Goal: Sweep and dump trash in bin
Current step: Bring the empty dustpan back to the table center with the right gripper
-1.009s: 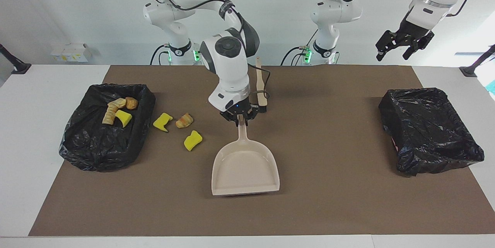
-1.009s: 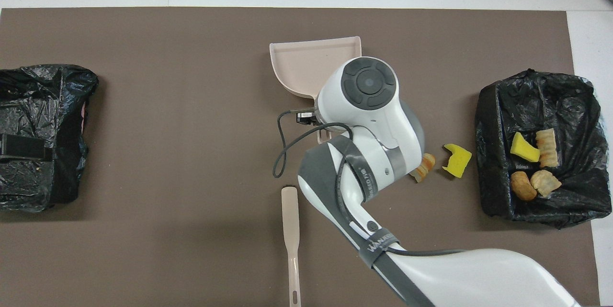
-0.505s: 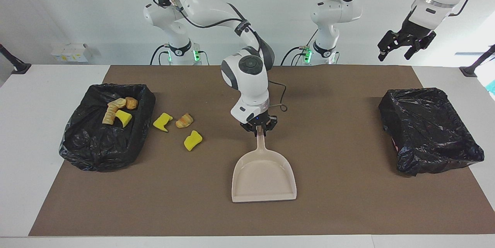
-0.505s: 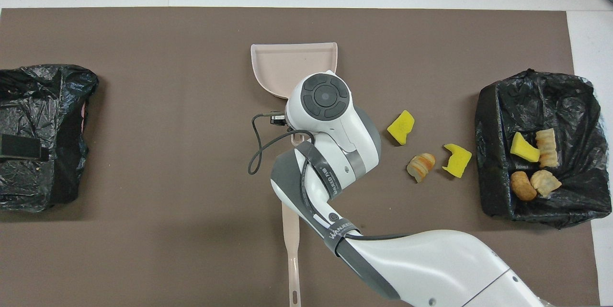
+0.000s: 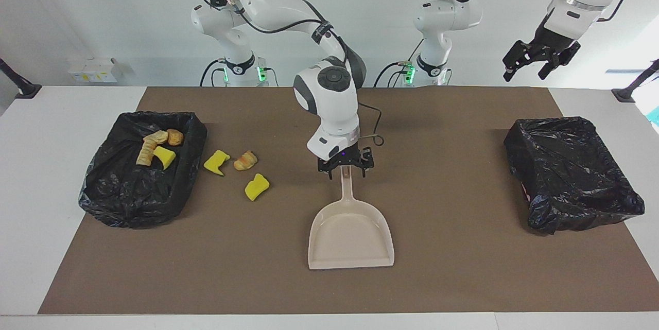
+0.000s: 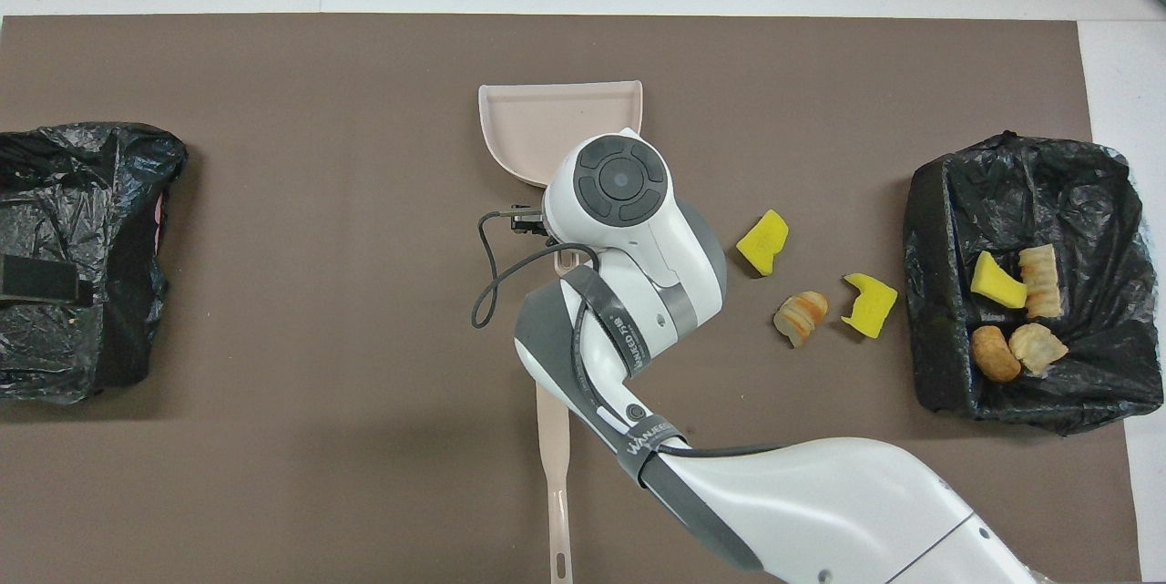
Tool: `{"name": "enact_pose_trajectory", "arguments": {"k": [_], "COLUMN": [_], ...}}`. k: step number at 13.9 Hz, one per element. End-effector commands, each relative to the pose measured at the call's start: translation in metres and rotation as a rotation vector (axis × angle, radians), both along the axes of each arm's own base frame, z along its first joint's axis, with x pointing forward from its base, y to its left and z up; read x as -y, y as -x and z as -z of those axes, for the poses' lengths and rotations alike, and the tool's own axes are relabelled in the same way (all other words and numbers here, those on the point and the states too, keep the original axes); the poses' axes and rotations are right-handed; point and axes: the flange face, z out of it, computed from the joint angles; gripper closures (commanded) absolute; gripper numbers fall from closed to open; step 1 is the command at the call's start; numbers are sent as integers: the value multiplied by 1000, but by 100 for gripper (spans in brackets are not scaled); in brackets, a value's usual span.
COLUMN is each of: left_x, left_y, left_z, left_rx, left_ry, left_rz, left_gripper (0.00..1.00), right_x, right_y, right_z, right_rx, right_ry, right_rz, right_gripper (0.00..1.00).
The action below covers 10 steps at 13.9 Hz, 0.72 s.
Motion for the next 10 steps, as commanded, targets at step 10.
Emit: {"name": "enact_pose_trajectory", "arguments": {"k": [10], "left_x": [8], "left_y": [-16], "left_z": [5], "left_rx": [90], "left_ry": [-15], "left_rz": [-27], "left_gripper": [0], "right_x": [26], "right_y": [121], "right_z": [-62], "right_rx": [-289], "right_ry": [34], "right_rz": [65], "right_gripper": [0]}}
